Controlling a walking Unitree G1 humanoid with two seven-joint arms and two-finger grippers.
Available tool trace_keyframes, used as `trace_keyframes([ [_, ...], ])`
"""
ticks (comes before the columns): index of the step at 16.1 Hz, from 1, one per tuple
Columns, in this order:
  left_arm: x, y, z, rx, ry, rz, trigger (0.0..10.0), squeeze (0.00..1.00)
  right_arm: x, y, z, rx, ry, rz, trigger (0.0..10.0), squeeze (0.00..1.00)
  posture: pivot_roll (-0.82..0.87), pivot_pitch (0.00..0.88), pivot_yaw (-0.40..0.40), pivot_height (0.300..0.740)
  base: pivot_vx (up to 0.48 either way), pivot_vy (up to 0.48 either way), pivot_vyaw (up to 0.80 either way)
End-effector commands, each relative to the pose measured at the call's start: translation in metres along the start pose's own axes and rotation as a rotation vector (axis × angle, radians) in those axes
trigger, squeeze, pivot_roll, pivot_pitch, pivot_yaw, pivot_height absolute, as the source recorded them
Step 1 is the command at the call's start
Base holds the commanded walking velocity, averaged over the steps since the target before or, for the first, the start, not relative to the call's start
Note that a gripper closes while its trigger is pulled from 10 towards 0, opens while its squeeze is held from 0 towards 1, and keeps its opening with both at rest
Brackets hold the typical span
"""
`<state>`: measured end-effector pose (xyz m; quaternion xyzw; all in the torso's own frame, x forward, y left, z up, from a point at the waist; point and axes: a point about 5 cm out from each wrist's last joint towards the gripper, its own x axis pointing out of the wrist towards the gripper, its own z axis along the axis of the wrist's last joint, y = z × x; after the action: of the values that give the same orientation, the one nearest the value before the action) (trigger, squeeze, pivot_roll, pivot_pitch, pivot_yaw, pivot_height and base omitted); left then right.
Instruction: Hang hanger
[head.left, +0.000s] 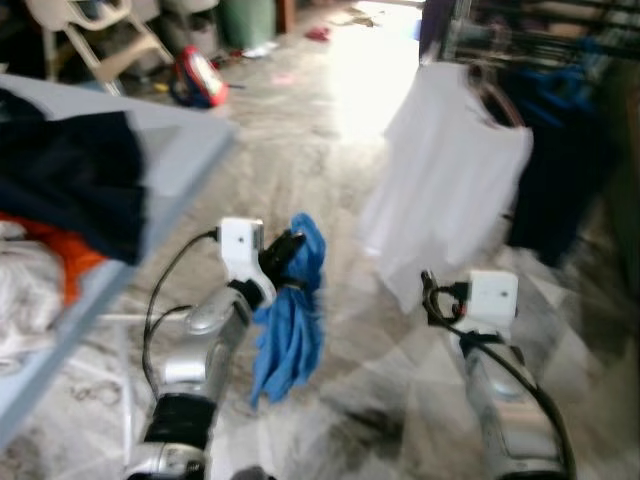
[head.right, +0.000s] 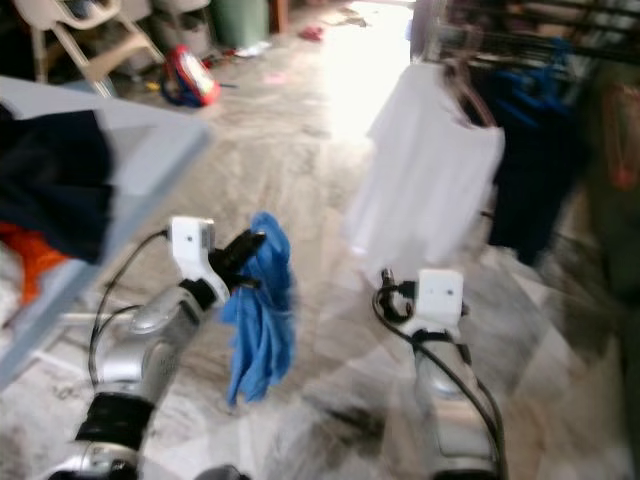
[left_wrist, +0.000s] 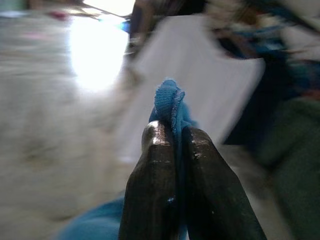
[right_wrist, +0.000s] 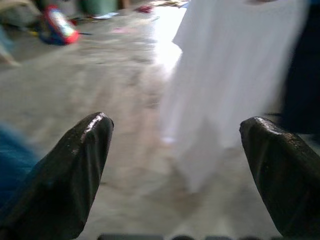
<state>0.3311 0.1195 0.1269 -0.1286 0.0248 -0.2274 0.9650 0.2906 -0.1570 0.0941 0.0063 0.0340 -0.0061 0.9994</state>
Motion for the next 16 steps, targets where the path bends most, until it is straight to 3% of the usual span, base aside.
trace_keyframes([
  [1,0.000,0.002,0.002,-0.001,-0.007,0.022,10.0,0.00,-0.002,-0.001,-0.002,-0.011,0.008,0.000,10.0,0.00,0.08,0.154,0.025,0.740,0.000,0.000,-0.71],
  [7,0.002,-0.004,0.001,-0.024,-0.008,0.001,10.0,0.00,0.000,0.000,-0.002,-0.011,0.006,0.007,10.0,0.00,0.08,0.154,0.021,0.740,0.000,0.000,-0.63],
  [11,0.002,-0.006,0.005,-0.020,-0.039,-0.032,10.0,0.00,-0.001,0.001,-0.004,-0.021,0.017,0.022,10.0,0.00,0.09,0.160,0.020,0.740,0.000,0.000,0.00],
  [16,0.008,-0.011,0.031,0.054,-0.101,-0.128,10.0,0.00,-0.002,-0.001,-0.028,-0.098,0.174,0.122,10.0,0.00,0.08,0.171,0.033,0.740,0.000,0.000,0.00],
])
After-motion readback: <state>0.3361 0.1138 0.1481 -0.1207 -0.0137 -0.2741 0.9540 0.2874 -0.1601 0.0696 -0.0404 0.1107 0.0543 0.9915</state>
